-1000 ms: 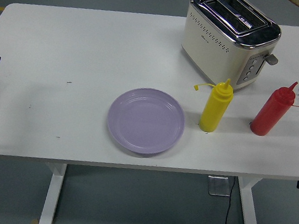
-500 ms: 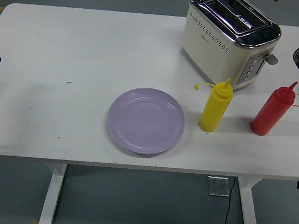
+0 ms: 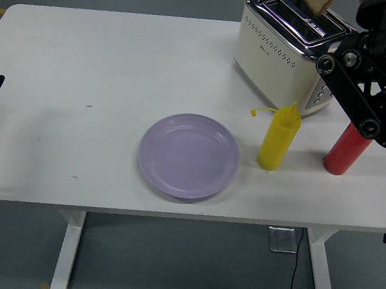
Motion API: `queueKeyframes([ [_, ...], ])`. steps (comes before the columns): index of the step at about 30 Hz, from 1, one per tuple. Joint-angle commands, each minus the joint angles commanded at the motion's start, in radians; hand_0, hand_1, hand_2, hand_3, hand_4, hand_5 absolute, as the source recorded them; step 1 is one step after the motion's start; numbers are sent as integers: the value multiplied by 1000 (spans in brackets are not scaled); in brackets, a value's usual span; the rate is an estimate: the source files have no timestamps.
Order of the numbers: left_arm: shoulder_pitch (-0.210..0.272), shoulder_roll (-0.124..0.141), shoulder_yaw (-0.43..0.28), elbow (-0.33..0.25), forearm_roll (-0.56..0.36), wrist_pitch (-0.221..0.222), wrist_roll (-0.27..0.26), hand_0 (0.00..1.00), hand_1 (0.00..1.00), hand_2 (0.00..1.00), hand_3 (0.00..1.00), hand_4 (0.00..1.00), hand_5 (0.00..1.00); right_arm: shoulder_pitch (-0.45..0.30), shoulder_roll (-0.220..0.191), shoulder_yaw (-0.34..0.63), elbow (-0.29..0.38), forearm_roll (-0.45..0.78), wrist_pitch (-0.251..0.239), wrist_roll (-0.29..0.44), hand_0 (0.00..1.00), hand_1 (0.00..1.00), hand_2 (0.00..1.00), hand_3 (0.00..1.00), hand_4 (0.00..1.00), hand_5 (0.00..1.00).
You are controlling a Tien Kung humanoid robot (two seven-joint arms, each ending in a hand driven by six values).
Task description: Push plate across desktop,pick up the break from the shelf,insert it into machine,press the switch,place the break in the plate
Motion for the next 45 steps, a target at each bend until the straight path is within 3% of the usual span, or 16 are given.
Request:
queueKeyframes([
  [17,-6,-6,10,5,3,3,0,826,861,924,805,633,998,-5,65,-39,-125,-97,-36,0,330,378,455,502,246,2],
  [36,-7,-8,19,8,2,3,-1,826,861,926,805,634,998,-18,95,-31,-225,-155,-64,10,325,377,454,500,239,2],
  [42,-7,-8,18,7,2,3,-1,825,861,925,805,634,998,-17,99,-38,-239,-155,-39,9,328,385,460,506,263,2],
  [43,-8,-8,18,7,2,3,-1,826,861,925,805,634,998,-17,99,-39,-241,-156,-30,9,345,455,526,536,486,58],
  [45,-8,-8,19,8,2,3,-1,826,861,925,805,634,998,-17,99,-39,-243,-158,-3,15,345,455,526,536,486,58],
])
